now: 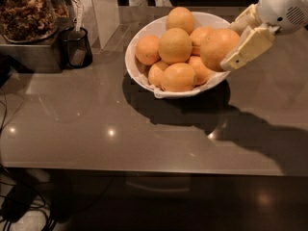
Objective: Pick orange from white bowl
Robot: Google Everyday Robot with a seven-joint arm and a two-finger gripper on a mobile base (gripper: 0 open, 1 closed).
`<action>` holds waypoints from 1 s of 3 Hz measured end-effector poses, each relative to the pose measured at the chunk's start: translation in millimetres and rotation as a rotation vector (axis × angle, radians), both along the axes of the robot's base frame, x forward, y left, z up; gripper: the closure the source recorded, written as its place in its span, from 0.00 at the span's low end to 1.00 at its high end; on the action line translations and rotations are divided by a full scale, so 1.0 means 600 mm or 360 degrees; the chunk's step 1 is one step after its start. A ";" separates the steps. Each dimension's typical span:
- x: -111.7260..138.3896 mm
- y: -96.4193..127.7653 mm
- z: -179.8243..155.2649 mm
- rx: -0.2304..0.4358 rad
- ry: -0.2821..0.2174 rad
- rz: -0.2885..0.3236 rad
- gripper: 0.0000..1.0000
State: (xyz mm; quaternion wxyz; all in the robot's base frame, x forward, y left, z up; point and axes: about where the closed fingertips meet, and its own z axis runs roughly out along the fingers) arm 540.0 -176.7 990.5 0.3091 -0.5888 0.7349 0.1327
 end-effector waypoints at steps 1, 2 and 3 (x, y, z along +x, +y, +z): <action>-0.041 -0.011 0.024 0.0030 -0.0065 -0.0004 1.00; -0.102 -0.030 0.041 0.0104 -0.0137 -0.0056 1.00; -0.161 -0.057 0.047 0.0173 -0.0209 -0.0150 1.00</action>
Offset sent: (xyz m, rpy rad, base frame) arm -0.1127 -0.0496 0.0298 0.1309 -0.1291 -0.1141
